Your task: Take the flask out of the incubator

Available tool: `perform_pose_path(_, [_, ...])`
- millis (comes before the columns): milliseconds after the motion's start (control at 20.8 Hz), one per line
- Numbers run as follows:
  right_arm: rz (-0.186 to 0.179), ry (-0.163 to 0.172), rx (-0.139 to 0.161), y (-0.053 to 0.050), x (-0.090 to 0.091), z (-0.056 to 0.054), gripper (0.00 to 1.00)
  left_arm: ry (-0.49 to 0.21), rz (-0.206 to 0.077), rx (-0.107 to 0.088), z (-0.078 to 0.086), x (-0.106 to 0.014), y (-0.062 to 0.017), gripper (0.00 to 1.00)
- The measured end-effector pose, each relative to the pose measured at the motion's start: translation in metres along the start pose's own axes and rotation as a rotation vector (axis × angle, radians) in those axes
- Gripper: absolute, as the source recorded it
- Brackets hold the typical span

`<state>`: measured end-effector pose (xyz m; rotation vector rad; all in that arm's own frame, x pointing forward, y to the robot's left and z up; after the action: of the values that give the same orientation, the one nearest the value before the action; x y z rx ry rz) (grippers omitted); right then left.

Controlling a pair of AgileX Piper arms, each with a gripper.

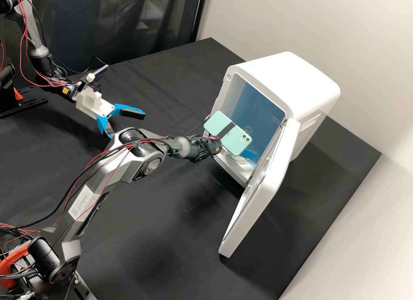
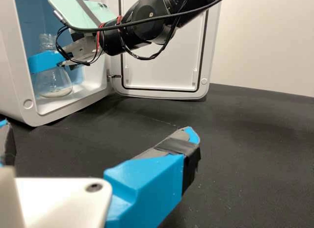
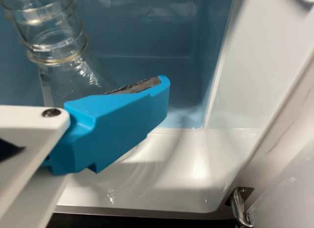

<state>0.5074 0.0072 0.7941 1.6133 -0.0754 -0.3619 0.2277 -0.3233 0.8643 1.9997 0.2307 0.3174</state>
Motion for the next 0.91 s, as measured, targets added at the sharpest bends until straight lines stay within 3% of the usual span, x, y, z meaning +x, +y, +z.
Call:
perform_pose_path(48, [0.0, 0.0, 0.0, 0.0, 0.0, 0.0, 0.0, 0.0, 0.0, 0.0, 0.0, 0.0, 0.0, 1.0])
perform_pose_path(480, [0.0, 0.005, 0.03, 0.0, 0.0, -0.0005, 0.0, -0.001, 0.002, 0.0, 0.0001, 0.0, 0.0002, 1.0])
perform_pose_path(624, [-0.01, 0.0, 0.014, -0.0032, 0.0012, 0.0025, 0.0, -0.001, 0.003, 0.0, 0.0001, 0.0, 0.0003, 1.0])
perform_pose_path(913, [-0.017, -0.009, 0.014, -0.0068, 0.0035, 0.0064, 0.0, -0.001, 0.003, 0.0, 0.0001, 0.0, 0.0003, 1.0])
